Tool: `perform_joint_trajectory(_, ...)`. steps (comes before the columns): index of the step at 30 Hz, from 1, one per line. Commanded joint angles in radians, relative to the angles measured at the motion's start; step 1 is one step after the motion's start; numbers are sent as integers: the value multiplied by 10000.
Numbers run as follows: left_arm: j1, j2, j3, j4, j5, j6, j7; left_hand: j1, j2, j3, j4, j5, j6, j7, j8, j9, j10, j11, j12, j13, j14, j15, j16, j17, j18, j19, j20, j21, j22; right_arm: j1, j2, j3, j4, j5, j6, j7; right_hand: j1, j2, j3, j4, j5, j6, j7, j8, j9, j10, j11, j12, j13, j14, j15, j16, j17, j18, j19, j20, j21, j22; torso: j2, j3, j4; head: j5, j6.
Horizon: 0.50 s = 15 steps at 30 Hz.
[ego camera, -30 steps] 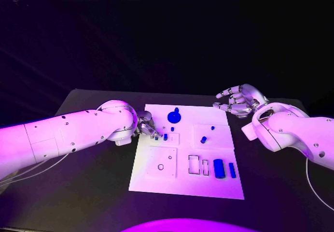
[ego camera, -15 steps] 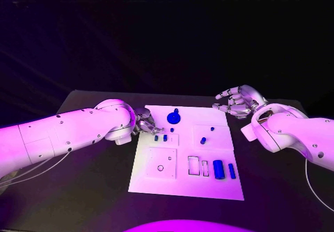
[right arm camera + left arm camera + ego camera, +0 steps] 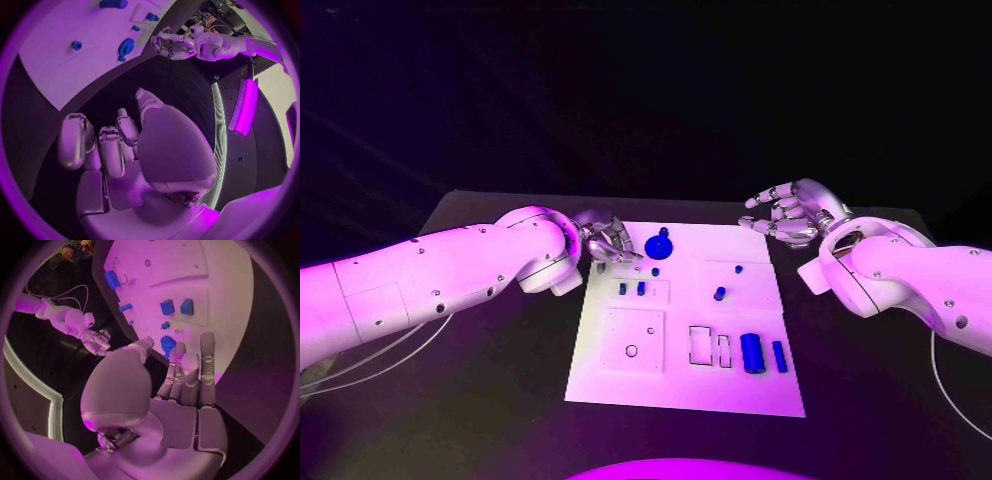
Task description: Assemble the parts on the task board
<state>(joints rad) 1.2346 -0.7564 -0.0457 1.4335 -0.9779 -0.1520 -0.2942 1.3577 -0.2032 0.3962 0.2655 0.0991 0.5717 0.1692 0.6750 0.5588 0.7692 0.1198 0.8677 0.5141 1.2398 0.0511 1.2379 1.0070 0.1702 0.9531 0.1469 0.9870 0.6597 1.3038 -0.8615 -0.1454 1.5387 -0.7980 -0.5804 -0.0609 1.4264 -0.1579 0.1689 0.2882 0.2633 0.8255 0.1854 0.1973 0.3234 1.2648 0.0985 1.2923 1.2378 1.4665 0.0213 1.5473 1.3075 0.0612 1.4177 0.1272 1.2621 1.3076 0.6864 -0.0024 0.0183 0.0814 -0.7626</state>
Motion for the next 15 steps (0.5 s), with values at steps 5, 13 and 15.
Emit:
perform_joint_trajectory(5,-36,458,-213,-253,-2233,-1278,3542,1315,-498,1150,-324,-21,167,200,-464,-1293,-315,59,-1468,-1721,-1905,47,-1368,-2613,139,-428,75,-564,-299,-7,-14,1,-11,-54,8,222,-43,-32,94,-25,48,-47,-32,72,-17,-261,-15,-250,-222,829,-1,-101,1819,144,-151,-31,-212,539,25,-23,-31,-8,47)
perform_joint_trajectory(13,-64,939,-403,-752,-4015,-623,3586,1264,-732,1391,-542,-70,914,16,-862,-2072,-75,35,-1907,-2436,-1573,34,-794,-2623,142,-367,51,-342,-135,-7,4,1,-12,-56,32,280,-32,-31,108,-29,52,-47,-33,77,-21,-292,-17,-279,-255,816,-3,-122,1772,158,-184,-32,-278,499,22,-13,-23,-30,45)
perform_joint_trajectory(15,-70,1049,-435,-880,-4337,-441,3476,1212,-775,1363,-552,-74,1028,-15,-922,-2168,-74,27,-1960,-2521,-1469,25,-641,-2526,138,-352,50,-305,-108,-7,8,1,-8,-58,37,283,-32,-31,108,-29,52,-47,-33,77,-21,-292,-17,-279,-255,816,-3,-122,1772,158,-184,-32,-278,499,28,-13,-31,-41,58)
